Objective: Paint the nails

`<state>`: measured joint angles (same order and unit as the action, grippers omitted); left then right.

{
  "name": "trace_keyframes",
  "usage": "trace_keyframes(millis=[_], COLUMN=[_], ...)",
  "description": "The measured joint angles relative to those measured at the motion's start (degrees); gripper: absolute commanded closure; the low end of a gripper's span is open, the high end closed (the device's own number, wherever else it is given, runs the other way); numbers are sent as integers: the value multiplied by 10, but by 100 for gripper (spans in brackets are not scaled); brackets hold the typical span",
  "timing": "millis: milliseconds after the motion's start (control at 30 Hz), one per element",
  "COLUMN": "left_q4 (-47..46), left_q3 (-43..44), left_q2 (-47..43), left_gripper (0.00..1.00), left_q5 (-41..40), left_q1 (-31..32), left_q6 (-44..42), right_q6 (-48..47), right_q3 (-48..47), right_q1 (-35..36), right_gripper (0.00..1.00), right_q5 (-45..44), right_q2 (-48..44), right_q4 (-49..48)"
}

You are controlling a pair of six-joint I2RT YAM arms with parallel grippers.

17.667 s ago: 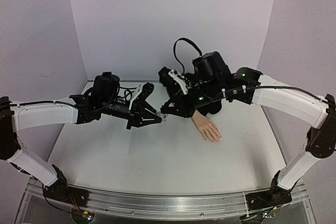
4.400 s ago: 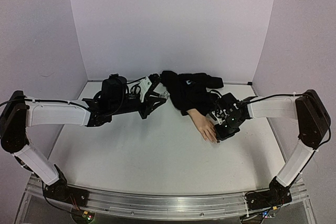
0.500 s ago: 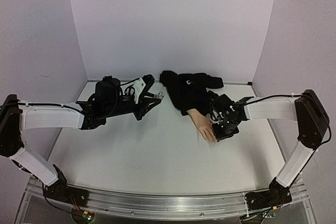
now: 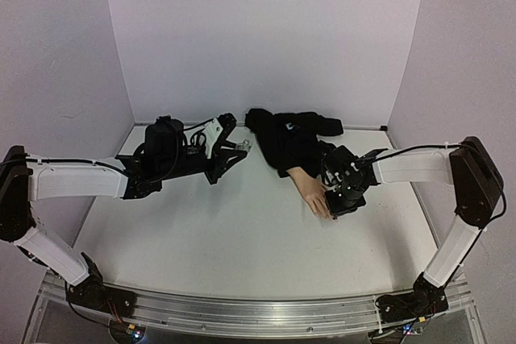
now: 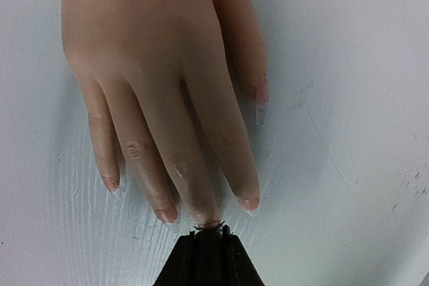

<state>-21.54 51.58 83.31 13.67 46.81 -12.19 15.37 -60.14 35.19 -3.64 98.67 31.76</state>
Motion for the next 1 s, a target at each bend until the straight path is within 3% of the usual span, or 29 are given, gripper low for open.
trace_keyframes(millis=[1000], left_q4=[0], left_q3=[-7], left_q2=[-8], left_gripper=[100], left_q5=[-3], left_q1=[-2], left_q6=[0], right_q6=[17], right_q3=[-2], right_q1=[6], right_gripper=[100], right_q5=[-15], right_q2=[2], right_q4=[5])
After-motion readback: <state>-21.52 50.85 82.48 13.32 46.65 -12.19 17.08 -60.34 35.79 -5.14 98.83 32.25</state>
